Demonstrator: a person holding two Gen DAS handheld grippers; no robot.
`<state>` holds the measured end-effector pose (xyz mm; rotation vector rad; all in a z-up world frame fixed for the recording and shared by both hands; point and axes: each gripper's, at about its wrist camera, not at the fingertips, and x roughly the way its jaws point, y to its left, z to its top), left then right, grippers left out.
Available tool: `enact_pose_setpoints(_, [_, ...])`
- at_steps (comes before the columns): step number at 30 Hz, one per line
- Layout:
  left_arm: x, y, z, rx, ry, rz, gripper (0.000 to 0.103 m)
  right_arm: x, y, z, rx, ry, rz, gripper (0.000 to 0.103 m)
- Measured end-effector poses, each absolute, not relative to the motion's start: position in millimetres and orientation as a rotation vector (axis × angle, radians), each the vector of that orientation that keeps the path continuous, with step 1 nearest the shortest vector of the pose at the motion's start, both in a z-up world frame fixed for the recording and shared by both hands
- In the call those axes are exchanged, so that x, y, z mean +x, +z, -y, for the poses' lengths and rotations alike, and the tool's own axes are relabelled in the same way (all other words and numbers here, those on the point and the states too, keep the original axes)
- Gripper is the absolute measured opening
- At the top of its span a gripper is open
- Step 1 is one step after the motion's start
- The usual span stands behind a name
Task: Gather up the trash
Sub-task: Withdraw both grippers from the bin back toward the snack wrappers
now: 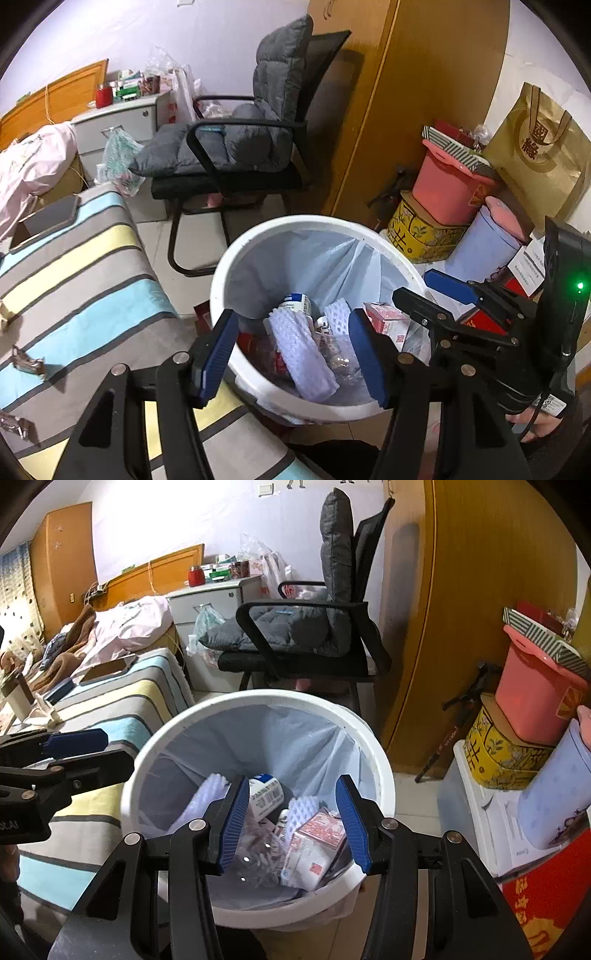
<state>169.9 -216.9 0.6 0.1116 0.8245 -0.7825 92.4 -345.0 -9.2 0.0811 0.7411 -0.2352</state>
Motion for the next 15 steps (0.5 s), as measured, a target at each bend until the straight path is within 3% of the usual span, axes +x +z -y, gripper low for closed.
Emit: enact_pose_setpoints(15, [154.8, 20.5, 157.7, 0.063, -0.674, -0.763, 0.066, 87.1, 8.1, 310.7, 0.059, -0.178, -0.678, 0.051])
